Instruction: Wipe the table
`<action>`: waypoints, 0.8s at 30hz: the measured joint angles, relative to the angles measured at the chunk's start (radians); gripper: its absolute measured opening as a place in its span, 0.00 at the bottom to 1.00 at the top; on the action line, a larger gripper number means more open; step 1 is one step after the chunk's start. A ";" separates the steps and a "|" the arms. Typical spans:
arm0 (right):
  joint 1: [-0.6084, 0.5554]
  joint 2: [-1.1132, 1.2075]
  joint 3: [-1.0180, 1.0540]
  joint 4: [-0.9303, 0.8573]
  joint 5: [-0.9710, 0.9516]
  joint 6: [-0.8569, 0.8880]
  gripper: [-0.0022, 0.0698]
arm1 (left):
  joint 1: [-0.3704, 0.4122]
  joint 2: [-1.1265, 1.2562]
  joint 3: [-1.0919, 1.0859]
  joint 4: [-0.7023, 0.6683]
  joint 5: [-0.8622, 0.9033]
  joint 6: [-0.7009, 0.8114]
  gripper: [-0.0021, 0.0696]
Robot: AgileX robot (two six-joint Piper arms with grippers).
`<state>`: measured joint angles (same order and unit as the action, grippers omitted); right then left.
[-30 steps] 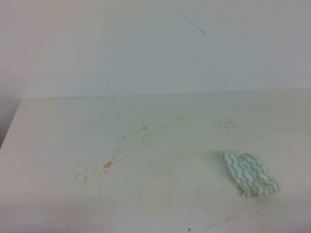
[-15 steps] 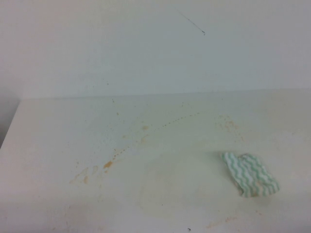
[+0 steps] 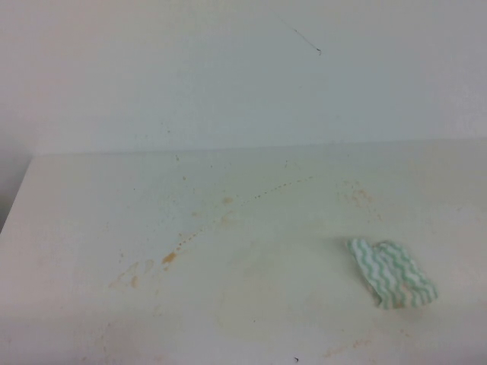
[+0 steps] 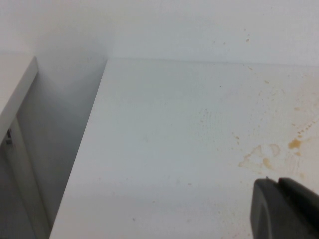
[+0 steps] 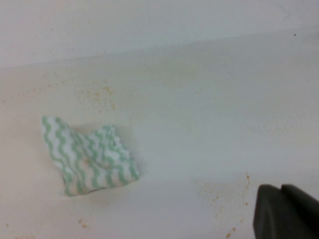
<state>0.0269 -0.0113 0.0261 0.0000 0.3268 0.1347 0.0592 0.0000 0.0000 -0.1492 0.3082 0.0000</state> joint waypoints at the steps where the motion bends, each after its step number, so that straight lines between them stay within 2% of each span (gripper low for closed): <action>1: 0.000 0.000 0.000 0.000 0.000 -0.002 0.03 | 0.000 0.000 0.000 0.000 0.000 0.000 0.02; 6: -0.010 0.000 0.000 0.000 0.000 -0.002 0.03 | 0.000 0.000 0.000 0.000 0.000 0.000 0.02; 13: -0.121 0.000 0.000 0.000 0.000 -0.002 0.03 | 0.000 0.000 0.000 0.000 0.000 0.000 0.02; 24: -0.129 0.000 0.000 0.000 0.000 -0.002 0.03 | 0.000 0.000 0.000 0.000 0.000 0.000 0.02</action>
<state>-0.1020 -0.0113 0.0261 0.0000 0.3268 0.1331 0.0592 0.0000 0.0000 -0.1492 0.3082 0.0000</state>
